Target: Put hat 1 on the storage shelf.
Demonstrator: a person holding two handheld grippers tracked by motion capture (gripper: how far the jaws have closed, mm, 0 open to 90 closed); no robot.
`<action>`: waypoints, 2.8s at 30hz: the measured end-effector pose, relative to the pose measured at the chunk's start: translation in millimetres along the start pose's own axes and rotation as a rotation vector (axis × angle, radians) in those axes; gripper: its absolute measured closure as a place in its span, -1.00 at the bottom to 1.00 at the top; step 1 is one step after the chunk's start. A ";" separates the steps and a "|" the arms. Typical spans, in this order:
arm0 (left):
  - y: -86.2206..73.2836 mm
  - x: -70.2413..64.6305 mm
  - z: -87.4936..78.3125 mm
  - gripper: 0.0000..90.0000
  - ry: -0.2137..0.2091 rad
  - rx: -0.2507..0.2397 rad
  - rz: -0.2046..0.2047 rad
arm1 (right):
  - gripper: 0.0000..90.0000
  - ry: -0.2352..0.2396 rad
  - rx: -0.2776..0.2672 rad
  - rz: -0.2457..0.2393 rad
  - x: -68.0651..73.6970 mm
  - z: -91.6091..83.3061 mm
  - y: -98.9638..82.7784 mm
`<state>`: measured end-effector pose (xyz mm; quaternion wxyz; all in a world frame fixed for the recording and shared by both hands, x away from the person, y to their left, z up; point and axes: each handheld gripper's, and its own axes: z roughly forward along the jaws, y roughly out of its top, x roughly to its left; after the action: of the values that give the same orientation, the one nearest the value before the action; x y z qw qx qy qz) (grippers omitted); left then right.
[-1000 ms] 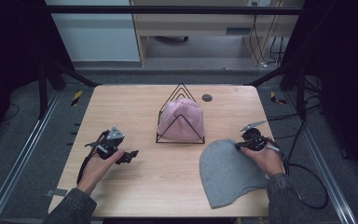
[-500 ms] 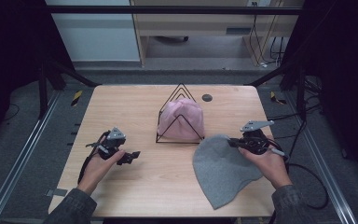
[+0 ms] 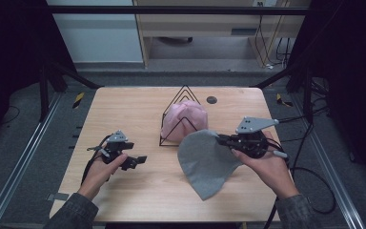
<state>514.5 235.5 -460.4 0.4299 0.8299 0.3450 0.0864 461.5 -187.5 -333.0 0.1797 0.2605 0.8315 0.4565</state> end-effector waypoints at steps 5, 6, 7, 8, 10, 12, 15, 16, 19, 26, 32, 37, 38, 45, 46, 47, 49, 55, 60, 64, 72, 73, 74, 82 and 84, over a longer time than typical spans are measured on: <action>3.3 -7.5 -6.5 -0.74 -0.050 -0.031 0.032 | 0.93 0.012 -0.027 -0.051 12.1 -0.7 26.6; 3.9 -8.7 -7.4 -0.74 -0.060 -0.040 0.034 | 0.93 0.013 -0.032 -0.060 13.9 0.6 30.6; 4.3 -9.6 -8.1 -0.74 -0.069 -0.046 0.036 | 0.93 0.011 -0.033 -0.066 15.5 2.1 34.0; 4.7 -10.3 -8.7 -0.74 -0.073 -0.049 0.039 | 0.93 0.012 -0.035 -0.072 16.9 3.5 37.0; 5.0 -11.8 -9.4 -0.74 -0.097 -0.059 0.036 | 0.93 0.017 -0.049 -0.075 18.7 6.4 41.8; 5.3 -14.0 -9.8 -0.75 -0.108 -0.058 0.045 | 0.93 0.022 -0.055 -0.077 20.0 10.2 46.6; 5.7 -16.8 -9.3 -0.76 -0.117 -0.055 0.058 | 0.93 0.030 -0.058 -0.085 21.6 14.0 52.8; 5.7 -17.8 -9.0 -0.76 -0.119 -0.055 0.059 | 0.93 0.031 -0.061 -0.086 22.5 14.6 55.2; 6.0 -19.8 -8.1 -0.76 -0.125 -0.054 0.068 | 0.93 0.035 -0.075 -0.095 25.6 14.5 63.2; 9.2 -25.9 -8.7 -0.77 -0.133 -0.070 0.084 | 0.93 0.042 -0.088 -0.120 32.6 13.9 83.0; 11.9 -30.9 -8.8 -0.77 -0.142 -0.080 0.097 | 0.93 0.053 -0.085 -0.139 37.7 18.1 97.1; 13.5 -33.1 -9.2 -0.77 -0.145 -0.084 0.108 | 0.93 0.062 -0.070 -0.155 41.9 25.7 104.6; 13.7 -33.2 -9.7 -0.77 -0.146 -0.085 0.107 | 0.93 0.063 -0.070 -0.157 42.6 27.3 105.8; 13.9 -32.1 -10.9 -0.77 -0.144 -0.084 0.111 | 0.93 0.081 -0.063 -0.164 47.0 39.8 111.1; 13.6 -32.0 -10.5 -0.77 -0.143 -0.083 0.112 | 0.93 0.083 -0.062 -0.163 47.5 41.4 111.7; 13.3 -31.9 -10.1 -0.77 -0.143 -0.081 0.112 | 0.93 0.084 -0.062 -0.165 47.9 42.8 112.5; 12.7 -31.3 -9.6 -0.77 -0.140 -0.076 0.114 | 0.93 0.089 -0.064 -0.162 48.5 45.6 114.0; 11.4 -26.6 -11.4 -0.77 -0.129 -0.080 0.104 | 0.93 0.103 -0.062 -0.165 53.5 56.8 119.0; 11.4 -23.1 -10.1 -0.77 -0.129 -0.083 0.096 | 0.93 0.113 -0.054 -0.169 57.6 65.2 120.6; 12.2 -22.6 -7.9 -0.73 -0.123 -0.083 0.097 | 0.93 0.121 -0.045 -0.174 60.4 70.0 121.1; 19.6 -19.5 -2.9 -0.69 -0.137 -0.097 0.088 | 0.93 0.140 -0.025 -0.195 69.1 76.9 122.2; 20.5 -18.7 -1.9 -0.68 -0.140 -0.100 0.085 | 0.93 0.141 -0.021 -0.198 70.3 77.6 122.0; 21.5 -17.9 -0.5 -0.66 -0.144 -0.104 0.080 | 0.93 0.144 -0.018 -0.200 71.1 78.4 121.7; 27.6 -18.7 5.7 0.21 -0.143 -0.087 0.081 | 0.93 0.138 -0.014 -0.180 66.1 79.0 113.3; 29.0 -21.0 7.0 0.63 -0.144 -0.073 0.087 | 0.93 0.123 -0.010 -0.159 59.3 76.8 105.6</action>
<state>516.3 205.9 -439.1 0.4795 0.8318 0.2737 0.0578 483.8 -53.7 -286.4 0.1653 0.1645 0.8567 0.4600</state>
